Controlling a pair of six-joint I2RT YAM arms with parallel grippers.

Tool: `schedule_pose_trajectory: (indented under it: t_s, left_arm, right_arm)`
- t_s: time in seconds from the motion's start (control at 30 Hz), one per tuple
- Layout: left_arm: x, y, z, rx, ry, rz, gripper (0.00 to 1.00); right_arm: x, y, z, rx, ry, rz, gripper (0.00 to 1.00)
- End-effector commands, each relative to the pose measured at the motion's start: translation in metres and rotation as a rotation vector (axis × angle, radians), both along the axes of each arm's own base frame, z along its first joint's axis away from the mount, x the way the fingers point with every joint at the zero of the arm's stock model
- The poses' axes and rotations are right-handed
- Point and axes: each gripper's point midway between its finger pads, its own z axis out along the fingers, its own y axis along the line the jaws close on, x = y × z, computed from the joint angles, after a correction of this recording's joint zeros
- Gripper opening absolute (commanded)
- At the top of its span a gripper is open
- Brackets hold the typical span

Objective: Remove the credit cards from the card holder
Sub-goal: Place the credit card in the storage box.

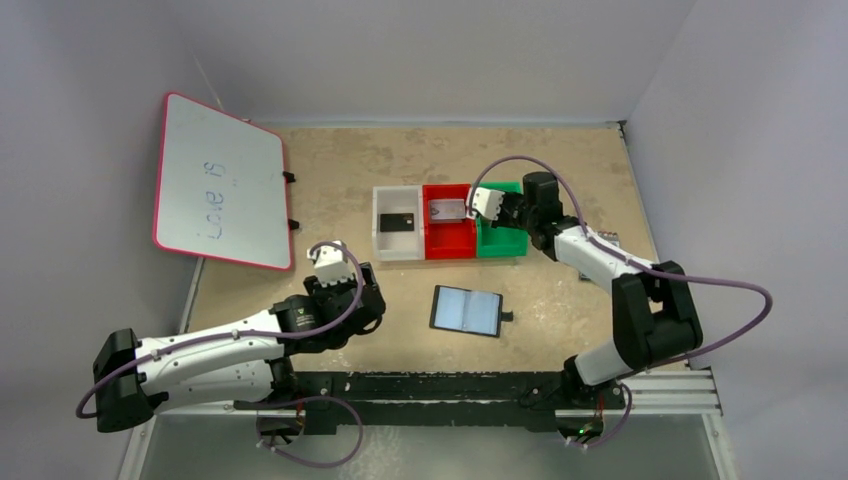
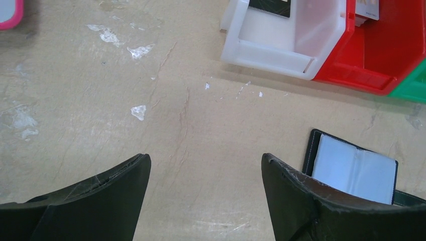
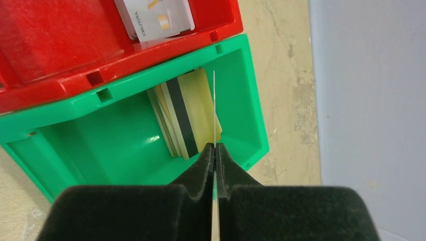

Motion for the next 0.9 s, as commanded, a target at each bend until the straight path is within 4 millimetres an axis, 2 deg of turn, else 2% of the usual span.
schedule_pose_trajectory:
  t_s: [0.0, 0.23, 0.3, 0.5, 0.63, 0.73, 0.87]
  left_arm:
    - [0.006, 0.003, 0.016, -0.029, -0.044, 0.033, 0.81]
    - [0.005, 0.008, 0.018, -0.023, -0.051, 0.036, 0.81]
    - [0.005, 0.010, 0.019, -0.023, -0.054, 0.041, 0.81]
    - [0.005, 0.015, 0.021, -0.025, -0.062, 0.052, 0.81]
    - [0.005, 0.018, 0.022, -0.023, -0.069, 0.058, 0.81]
    - [0.006, 0.018, 0.022, -0.016, -0.070, 0.059, 0.81]
    - [0.006, 0.017, 0.020, -0.004, -0.063, 0.051, 0.81]
  right_arm:
    - [0.017, -0.002, 0.012, -0.034, -0.039, 0.019, 0.00]
    - [0.032, -0.008, -0.017, -0.089, 0.005, -0.008, 0.00]
    - [0.042, -0.005, -0.012, -0.087, -0.006, -0.003, 0.00]
    - [0.055, -0.006, -0.018, -0.125, -0.031, 0.000, 0.00]
    - [0.057, -0.006, -0.023, -0.144, -0.022, 0.007, 0.06]
    - [0.055, -0.005, -0.025, -0.141, -0.010, 0.017, 0.25]
    - [0.051, -0.004, -0.027, -0.140, 0.012, 0.027, 0.27]
